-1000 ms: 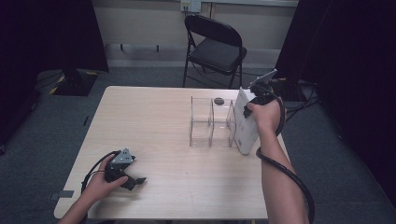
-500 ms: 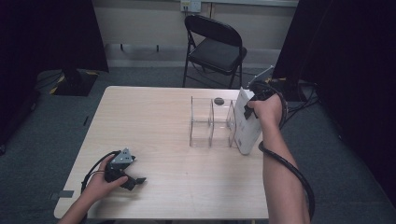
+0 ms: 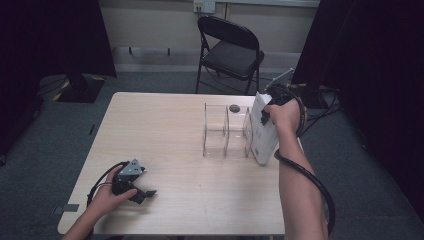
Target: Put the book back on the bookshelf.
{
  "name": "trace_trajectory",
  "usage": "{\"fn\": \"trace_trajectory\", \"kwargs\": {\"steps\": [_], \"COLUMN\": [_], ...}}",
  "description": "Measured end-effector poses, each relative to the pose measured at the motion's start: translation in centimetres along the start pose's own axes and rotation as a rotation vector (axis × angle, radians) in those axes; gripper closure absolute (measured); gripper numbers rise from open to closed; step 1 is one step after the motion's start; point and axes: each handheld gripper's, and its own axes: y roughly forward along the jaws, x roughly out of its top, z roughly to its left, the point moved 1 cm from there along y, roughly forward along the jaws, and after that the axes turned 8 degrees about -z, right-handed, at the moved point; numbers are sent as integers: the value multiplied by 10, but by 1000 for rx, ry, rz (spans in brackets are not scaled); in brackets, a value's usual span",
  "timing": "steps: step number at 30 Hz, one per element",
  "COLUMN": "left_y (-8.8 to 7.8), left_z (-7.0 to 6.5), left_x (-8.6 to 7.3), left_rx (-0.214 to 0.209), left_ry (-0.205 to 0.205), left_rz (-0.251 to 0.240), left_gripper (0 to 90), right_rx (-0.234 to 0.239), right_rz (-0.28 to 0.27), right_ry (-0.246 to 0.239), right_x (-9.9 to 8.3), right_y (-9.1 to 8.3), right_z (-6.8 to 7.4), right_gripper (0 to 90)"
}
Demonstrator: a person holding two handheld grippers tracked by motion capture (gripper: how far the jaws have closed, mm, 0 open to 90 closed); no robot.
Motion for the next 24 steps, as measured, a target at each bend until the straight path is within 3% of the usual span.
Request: {"fn": "trace_trajectory", "kwargs": {"steps": [16, 24], "left_y": [0, 0], "left_z": [0, 0], "left_x": [0, 0], "left_rx": [-7, -8], "left_ry": [1, 1], "left_rz": [-2, -3], "left_gripper": [0, 0], "right_rx": [-4, -28], "right_rz": [-51, -54], "right_ry": [46, 40], "right_x": [12, 16], "right_y": [-2, 1], "right_z": [-3, -1], "right_gripper": [525, 525]}}
